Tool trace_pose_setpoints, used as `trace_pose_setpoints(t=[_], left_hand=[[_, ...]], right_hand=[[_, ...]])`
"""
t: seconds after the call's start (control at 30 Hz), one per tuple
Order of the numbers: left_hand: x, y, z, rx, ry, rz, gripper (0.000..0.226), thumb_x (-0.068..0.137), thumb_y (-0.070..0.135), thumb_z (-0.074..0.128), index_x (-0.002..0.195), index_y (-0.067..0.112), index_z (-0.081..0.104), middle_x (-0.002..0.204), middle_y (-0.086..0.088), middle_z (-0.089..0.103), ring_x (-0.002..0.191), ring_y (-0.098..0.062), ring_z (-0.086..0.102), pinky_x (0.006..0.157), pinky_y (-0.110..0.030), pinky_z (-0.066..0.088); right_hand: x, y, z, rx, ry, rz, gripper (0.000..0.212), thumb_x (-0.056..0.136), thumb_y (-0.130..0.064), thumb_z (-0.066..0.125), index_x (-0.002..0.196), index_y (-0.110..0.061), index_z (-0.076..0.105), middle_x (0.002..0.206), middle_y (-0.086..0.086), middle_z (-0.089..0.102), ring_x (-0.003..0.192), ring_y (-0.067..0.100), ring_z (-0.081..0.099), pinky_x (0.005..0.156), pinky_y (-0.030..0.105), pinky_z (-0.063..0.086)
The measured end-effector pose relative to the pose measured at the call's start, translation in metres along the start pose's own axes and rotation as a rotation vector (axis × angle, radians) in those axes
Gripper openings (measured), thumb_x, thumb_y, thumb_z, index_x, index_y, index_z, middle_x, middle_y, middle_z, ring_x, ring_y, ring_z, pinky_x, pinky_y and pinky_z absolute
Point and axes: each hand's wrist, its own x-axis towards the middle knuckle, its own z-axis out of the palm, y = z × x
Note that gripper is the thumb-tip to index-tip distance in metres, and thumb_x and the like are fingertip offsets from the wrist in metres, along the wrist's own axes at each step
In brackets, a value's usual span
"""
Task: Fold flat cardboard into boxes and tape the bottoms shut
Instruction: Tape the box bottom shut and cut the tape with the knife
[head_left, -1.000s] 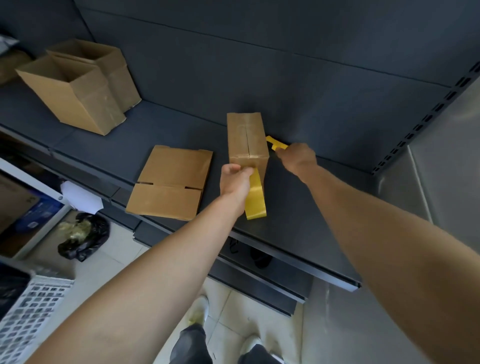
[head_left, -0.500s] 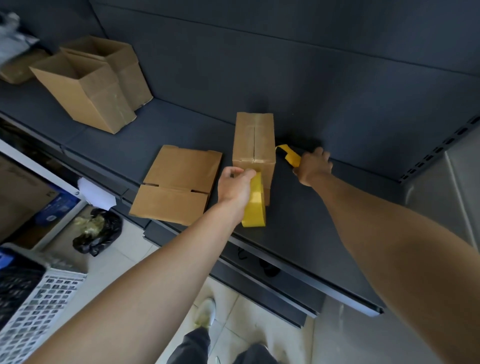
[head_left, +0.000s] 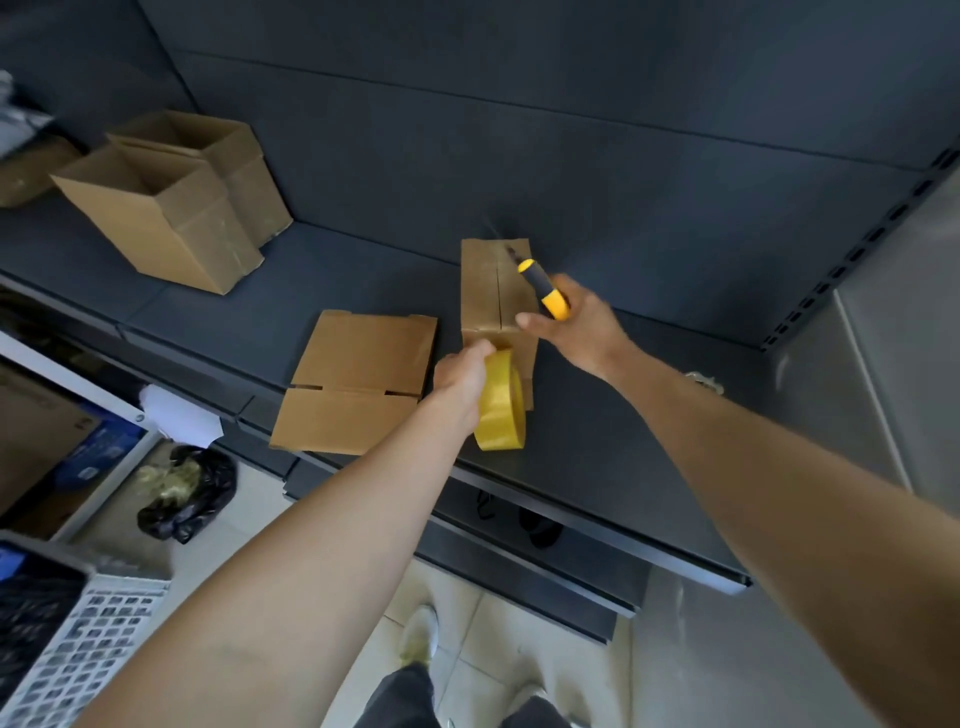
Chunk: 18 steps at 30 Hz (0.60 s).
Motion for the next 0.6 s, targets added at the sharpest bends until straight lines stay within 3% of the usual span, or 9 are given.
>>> trace_pose_setpoints(t=[0.1,0.2,0.27,0.4,0.53,0.6], left_hand=[[0.003,0.001,-0.004,0.003,-0.014,0.004,0.04,0.085,0.034,0.065,0.118,0.011,0.059,0.107,-0.013,0.067,0.096,-0.031,0.065,0.091,-0.046,0.052],[0.009,0.001,-0.008,0.035,-0.035,-0.001,0.035,0.086,0.035,0.065,0.113,0.013,0.061,0.099,-0.01,0.068,0.085,-0.027,0.065,0.071,-0.036,0.054],[0.012,-0.001,-0.009,0.096,-0.029,-0.003,0.034,0.085,0.036,0.066,0.11,0.014,0.062,0.094,-0.008,0.066,0.081,-0.025,0.063,0.065,-0.031,0.048],[0.014,0.004,-0.013,0.173,-0.058,-0.032,0.032,0.083,0.038,0.068,0.104,0.014,0.061,0.092,-0.009,0.065,0.084,-0.026,0.061,0.075,-0.035,0.048],[0.014,0.008,-0.019,0.179,-0.132,-0.122,0.029,0.081,0.042,0.069,0.085,0.015,0.061,0.082,-0.009,0.066,0.076,-0.026,0.063,0.067,-0.034,0.05],[0.016,0.008,-0.022,0.173,-0.145,-0.141,0.03,0.082,0.043,0.068,0.089,0.014,0.063,0.086,-0.01,0.068,0.08,-0.027,0.065,0.075,-0.038,0.053]], right_hand=[[0.005,-0.015,0.015,-0.196,-0.093,0.027,0.038,0.081,-0.048,0.067,0.115,-0.037,0.055,0.082,-0.007,0.055,0.083,0.015,0.056,0.072,0.031,0.048],[0.007,-0.017,0.02,-0.278,-0.042,0.086,0.055,0.083,-0.047,0.066,0.133,-0.033,0.047,0.095,-0.003,0.059,0.091,0.018,0.059,0.076,0.034,0.05],[0.007,-0.017,0.022,-0.277,-0.038,0.11,0.059,0.083,-0.046,0.067,0.136,-0.033,0.045,0.1,-0.003,0.06,0.094,0.018,0.058,0.077,0.033,0.05],[0.009,-0.018,0.023,-0.249,-0.046,0.131,0.059,0.083,-0.044,0.069,0.136,-0.032,0.046,0.104,-0.004,0.058,0.098,0.018,0.058,0.08,0.033,0.05],[0.008,-0.018,0.025,-0.298,-0.021,0.138,0.059,0.083,-0.046,0.067,0.137,-0.032,0.044,0.101,-0.005,0.056,0.094,0.017,0.056,0.078,0.033,0.049],[0.007,-0.018,0.025,-0.305,-0.014,0.143,0.058,0.084,-0.046,0.066,0.135,-0.032,0.045,0.098,-0.004,0.056,0.092,0.017,0.056,0.076,0.032,0.048]])
